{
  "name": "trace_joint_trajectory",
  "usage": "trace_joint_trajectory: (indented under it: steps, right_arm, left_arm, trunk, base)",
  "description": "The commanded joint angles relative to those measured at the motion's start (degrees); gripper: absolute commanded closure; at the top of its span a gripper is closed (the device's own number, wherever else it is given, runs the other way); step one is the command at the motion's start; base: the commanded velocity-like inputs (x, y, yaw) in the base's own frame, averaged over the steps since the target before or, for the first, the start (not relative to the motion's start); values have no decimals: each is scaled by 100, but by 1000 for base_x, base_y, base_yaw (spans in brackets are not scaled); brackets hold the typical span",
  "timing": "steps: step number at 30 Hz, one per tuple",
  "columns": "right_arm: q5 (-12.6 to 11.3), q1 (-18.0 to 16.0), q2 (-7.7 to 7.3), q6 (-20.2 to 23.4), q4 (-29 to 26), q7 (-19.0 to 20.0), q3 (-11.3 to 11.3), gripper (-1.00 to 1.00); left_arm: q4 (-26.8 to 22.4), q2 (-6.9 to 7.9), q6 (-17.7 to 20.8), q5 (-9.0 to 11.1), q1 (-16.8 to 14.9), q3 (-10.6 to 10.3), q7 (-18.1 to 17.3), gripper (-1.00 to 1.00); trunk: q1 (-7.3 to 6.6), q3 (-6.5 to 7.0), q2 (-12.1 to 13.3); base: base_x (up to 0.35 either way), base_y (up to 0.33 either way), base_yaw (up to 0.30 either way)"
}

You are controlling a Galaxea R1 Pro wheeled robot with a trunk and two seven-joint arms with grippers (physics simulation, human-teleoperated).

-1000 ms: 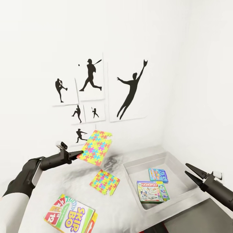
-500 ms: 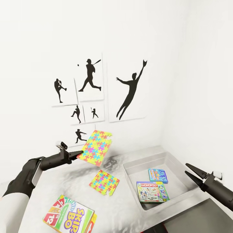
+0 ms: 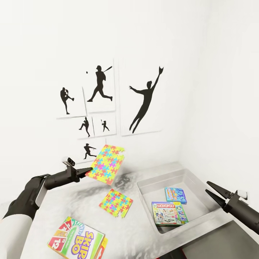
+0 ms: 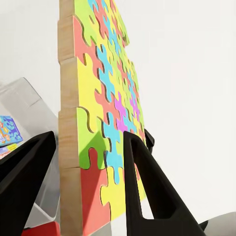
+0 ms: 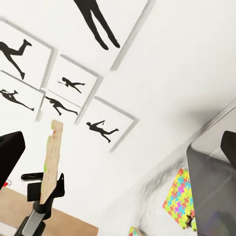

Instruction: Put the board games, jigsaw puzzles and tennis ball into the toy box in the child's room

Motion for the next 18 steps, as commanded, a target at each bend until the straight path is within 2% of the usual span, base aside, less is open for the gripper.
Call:
trace_joint_trajectory:
  steps: [1,18]
  right_arm:
    - [29,-2,0,25,1,37,-8,-100]
    - [30,3,-1,25,1,42,-19,-100]
  left_arm:
    - [1,1,61,-1,-2,-1,-23,100]
    - [1,1,66,-12,-2,-15,-23,100]
  trunk:
    - [2,-4,-5]
    - [2,-4,-5]
  base:
    - [0,0,0]
    - [0,0,0]
